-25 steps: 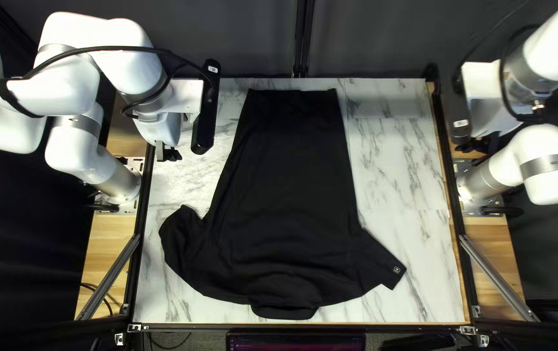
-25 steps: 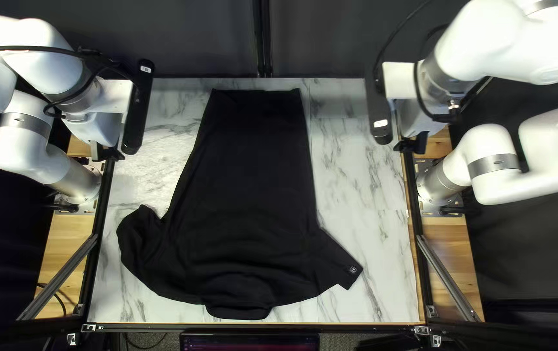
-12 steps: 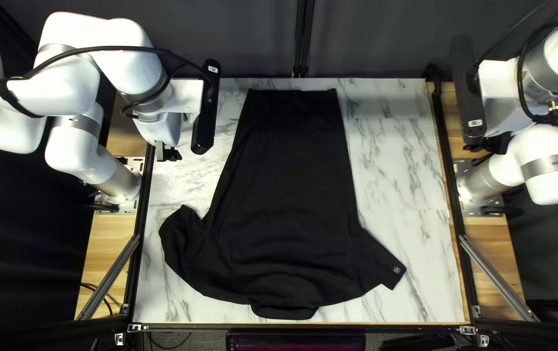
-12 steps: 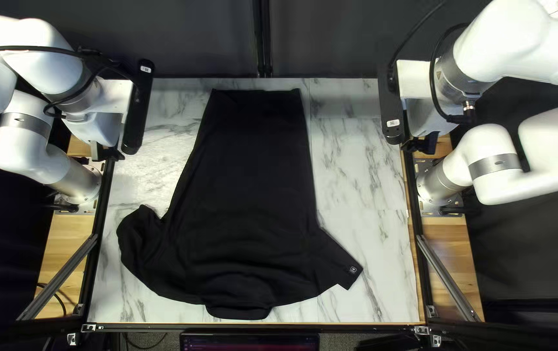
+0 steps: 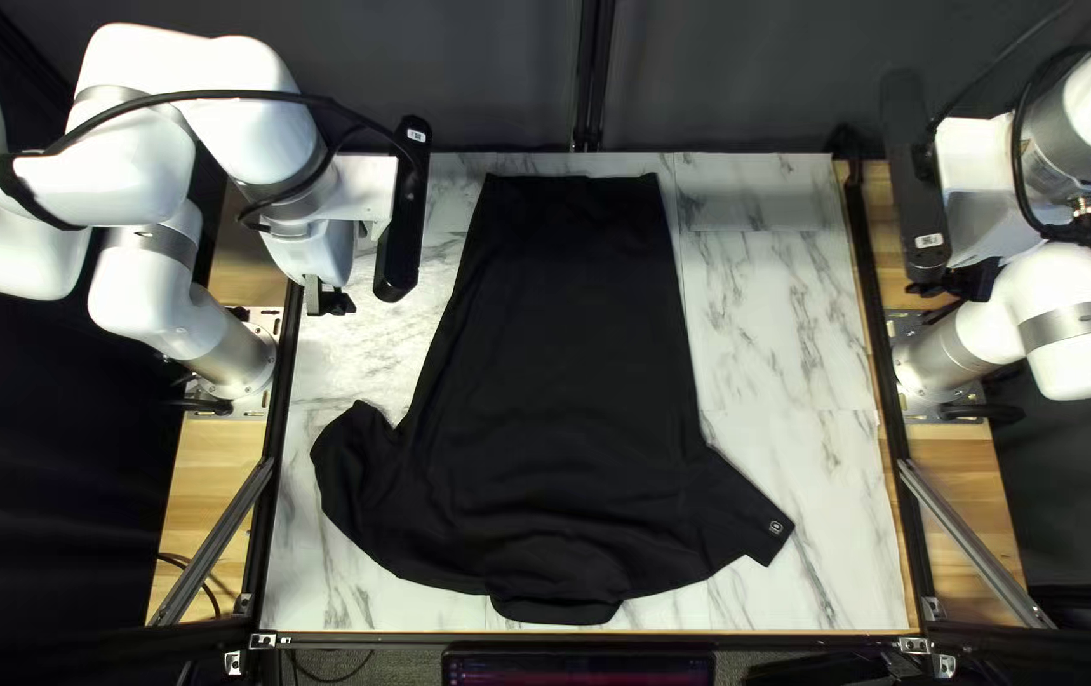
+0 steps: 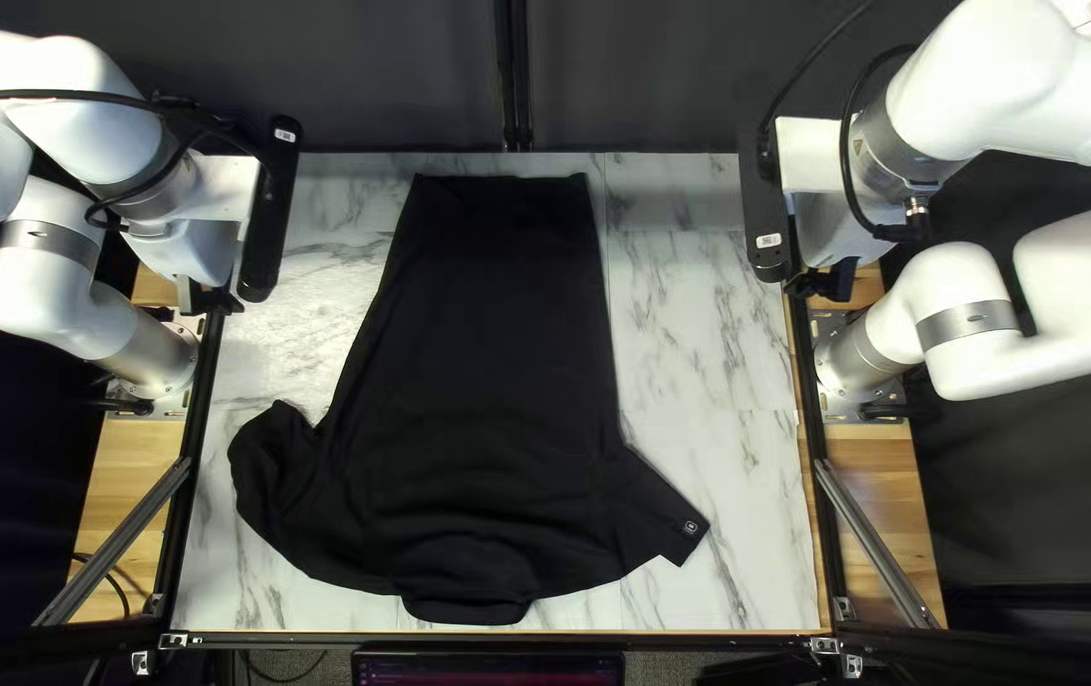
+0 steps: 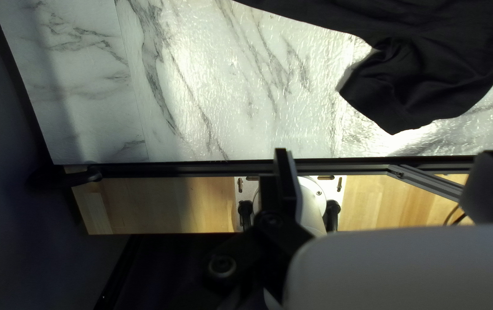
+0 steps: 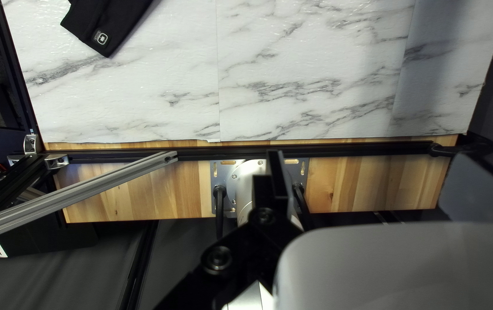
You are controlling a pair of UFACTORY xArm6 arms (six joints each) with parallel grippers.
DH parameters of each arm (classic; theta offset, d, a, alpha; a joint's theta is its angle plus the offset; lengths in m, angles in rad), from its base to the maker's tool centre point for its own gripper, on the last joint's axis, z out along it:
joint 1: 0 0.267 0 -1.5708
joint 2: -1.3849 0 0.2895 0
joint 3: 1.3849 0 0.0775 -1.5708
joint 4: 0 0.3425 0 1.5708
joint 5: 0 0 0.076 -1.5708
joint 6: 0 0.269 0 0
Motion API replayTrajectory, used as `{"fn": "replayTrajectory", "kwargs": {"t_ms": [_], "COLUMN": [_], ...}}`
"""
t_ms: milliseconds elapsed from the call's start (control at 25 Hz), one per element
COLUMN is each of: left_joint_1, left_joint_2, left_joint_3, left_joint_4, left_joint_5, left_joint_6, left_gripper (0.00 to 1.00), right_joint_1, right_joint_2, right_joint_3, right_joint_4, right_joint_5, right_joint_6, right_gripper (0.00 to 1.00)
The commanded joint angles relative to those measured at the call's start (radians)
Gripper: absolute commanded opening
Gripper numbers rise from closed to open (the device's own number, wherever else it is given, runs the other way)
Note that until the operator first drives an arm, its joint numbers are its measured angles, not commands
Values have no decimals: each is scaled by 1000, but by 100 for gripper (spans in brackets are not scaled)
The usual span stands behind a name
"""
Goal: Fold t-shirt
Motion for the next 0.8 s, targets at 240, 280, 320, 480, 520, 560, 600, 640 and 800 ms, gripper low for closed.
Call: {"fn": "replayTrajectory", "kwargs": {"t_ms": [240,280,320,480,520,560,600,640,800], "left_joint_1": [0,0,0,0,0,0,0,0,6], "left_joint_2": [0,0,0,0,0,0,0,0,-6], "left_joint_3": [0,0,0,0,0,0,0,0,6], "left_joint_4": [0,0,0,0,0,0,0,0,-13], "left_joint_5": [0,0,0,0,0,0,0,0,0], "left_joint_6": [0,0,0,0,0,0,0,0,1], "left_gripper": [100,100,100,100,100,100,100,100,100], "right_joint_1": [0,0,0,0,0,0,0,0,0], "right_joint_2": [0,0,0,0,0,0,0,0,0], "right_joint_3": [0,0,0,0,0,0,0,0,0], "right_joint_4": [0,0,0,0,0,0,0,0,0], "right_joint_5": [0,0,0,0,0,0,0,0,0], "right_joint_6": [0,0,0,0,0,0,0,0,0], "right_gripper": [100,100,100,100,100,100,100,100,100]}}
